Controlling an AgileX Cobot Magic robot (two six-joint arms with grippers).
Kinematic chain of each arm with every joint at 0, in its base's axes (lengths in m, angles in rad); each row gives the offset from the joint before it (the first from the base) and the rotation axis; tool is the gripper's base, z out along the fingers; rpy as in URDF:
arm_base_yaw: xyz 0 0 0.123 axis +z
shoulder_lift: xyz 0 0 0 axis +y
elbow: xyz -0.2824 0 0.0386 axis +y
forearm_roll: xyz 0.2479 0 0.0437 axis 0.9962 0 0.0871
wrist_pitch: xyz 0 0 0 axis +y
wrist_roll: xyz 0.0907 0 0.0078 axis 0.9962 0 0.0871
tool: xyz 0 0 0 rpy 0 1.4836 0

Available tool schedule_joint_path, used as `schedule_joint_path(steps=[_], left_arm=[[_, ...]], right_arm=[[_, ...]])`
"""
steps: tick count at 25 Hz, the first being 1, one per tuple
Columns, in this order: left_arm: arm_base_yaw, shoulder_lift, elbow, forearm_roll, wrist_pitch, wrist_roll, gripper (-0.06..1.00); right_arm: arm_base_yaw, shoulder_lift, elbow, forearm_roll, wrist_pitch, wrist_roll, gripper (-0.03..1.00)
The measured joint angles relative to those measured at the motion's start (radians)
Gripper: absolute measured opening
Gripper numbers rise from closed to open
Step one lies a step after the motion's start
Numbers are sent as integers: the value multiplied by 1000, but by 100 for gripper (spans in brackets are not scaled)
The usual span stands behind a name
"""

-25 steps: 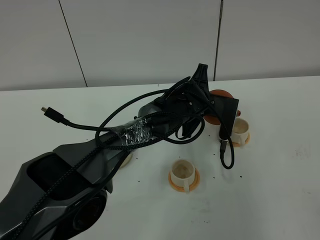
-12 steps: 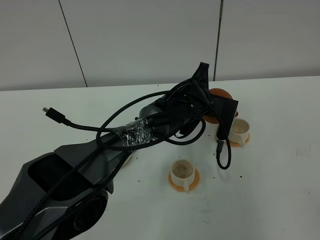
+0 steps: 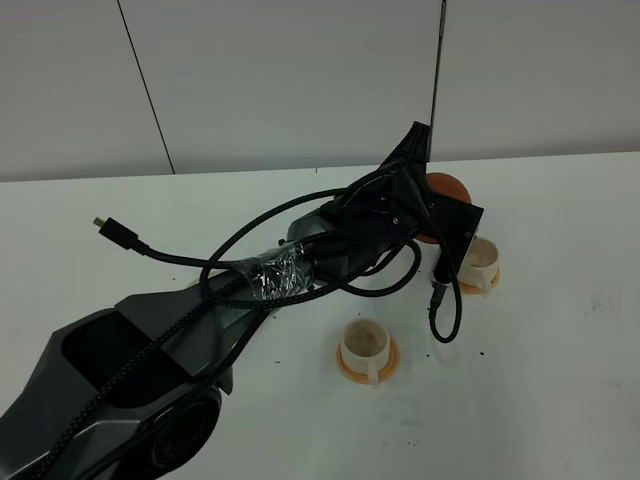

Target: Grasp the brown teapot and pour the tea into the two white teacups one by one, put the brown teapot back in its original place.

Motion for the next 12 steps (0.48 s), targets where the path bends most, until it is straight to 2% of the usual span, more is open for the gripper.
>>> schedule_joint_path(steps=[12], left_arm=[[-5, 0, 0, 60, -2, 0, 17]], right_arm=[[0, 0, 0, 0, 0, 0, 24]])
